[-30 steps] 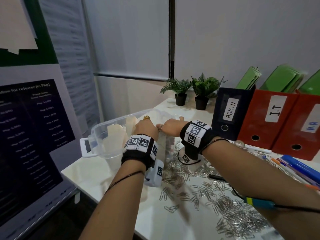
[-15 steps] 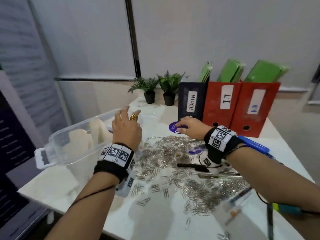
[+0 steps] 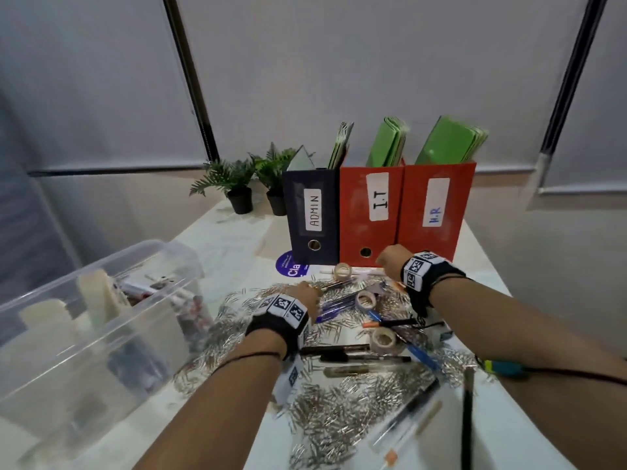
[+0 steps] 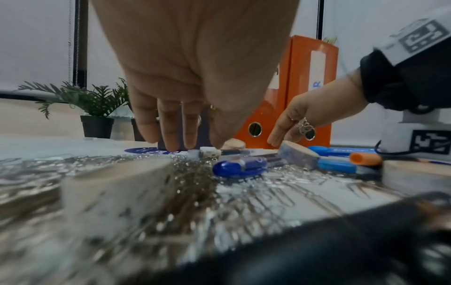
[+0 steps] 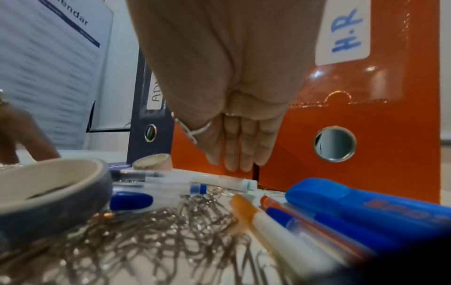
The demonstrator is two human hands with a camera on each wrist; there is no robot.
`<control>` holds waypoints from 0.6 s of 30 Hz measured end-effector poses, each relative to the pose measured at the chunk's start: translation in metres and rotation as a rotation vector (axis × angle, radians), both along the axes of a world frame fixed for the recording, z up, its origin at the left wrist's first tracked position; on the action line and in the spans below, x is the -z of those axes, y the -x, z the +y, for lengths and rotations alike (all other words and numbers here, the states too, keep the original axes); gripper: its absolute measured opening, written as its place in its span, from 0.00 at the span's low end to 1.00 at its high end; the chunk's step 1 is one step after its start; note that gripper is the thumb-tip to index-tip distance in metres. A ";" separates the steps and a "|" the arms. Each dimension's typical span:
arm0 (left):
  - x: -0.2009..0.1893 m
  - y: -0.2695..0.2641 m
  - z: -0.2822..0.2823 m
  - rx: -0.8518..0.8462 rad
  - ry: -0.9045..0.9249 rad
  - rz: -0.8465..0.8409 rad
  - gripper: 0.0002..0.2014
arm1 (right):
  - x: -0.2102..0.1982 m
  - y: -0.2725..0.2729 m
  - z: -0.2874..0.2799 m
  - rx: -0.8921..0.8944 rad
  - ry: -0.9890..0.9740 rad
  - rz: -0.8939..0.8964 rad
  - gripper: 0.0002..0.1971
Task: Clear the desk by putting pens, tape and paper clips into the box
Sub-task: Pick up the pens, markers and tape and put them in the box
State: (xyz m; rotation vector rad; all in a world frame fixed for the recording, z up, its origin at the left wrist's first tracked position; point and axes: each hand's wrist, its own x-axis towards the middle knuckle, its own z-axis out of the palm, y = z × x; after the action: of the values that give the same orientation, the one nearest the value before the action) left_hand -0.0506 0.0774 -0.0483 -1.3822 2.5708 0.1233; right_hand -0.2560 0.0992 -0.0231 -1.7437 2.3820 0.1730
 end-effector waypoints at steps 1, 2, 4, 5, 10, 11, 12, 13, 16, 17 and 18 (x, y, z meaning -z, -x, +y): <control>0.000 0.004 -0.005 -0.020 -0.005 0.001 0.23 | 0.002 0.000 -0.005 0.000 -0.046 0.011 0.08; 0.000 0.010 -0.012 -0.038 -0.012 -0.003 0.24 | 0.009 0.006 -0.013 -0.007 -0.058 0.015 0.05; 0.003 0.020 -0.026 -0.056 -0.009 -0.002 0.22 | 0.020 0.017 -0.030 -0.014 -0.070 0.019 0.04; 0.007 0.025 -0.035 -0.075 -0.021 -0.009 0.20 | 0.027 0.024 -0.040 -0.025 -0.084 0.021 0.07; 0.015 0.041 -0.058 -0.108 -0.076 0.029 0.13 | 0.017 0.009 -0.028 -0.022 -0.126 0.037 0.13; 0.007 0.041 -0.051 -0.088 -0.063 0.044 0.11 | 0.015 0.007 -0.026 -0.027 -0.128 0.041 0.10; 0.003 0.042 -0.046 -0.078 -0.052 0.056 0.11 | 0.017 0.008 -0.026 -0.030 -0.121 0.031 0.10; -0.001 0.042 -0.043 -0.068 -0.044 0.071 0.11 | 0.018 0.008 -0.026 -0.025 -0.115 0.022 0.14; -0.001 0.043 -0.045 -0.077 -0.057 0.104 0.11 | 0.028 0.012 -0.032 -0.078 -0.153 0.038 0.17; 0.000 0.042 -0.046 -0.070 -0.060 0.111 0.11 | 0.028 0.011 -0.031 -0.072 -0.175 0.043 0.13; 0.001 0.042 -0.047 -0.073 -0.060 0.110 0.10 | 0.028 0.011 -0.032 -0.051 -0.172 0.018 0.09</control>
State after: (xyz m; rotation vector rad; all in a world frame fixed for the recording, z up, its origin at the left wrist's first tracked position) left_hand -0.0923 0.0300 -0.0495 -1.4863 2.5817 0.2942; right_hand -0.2667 0.0676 -0.0514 -1.7306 2.2608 0.3901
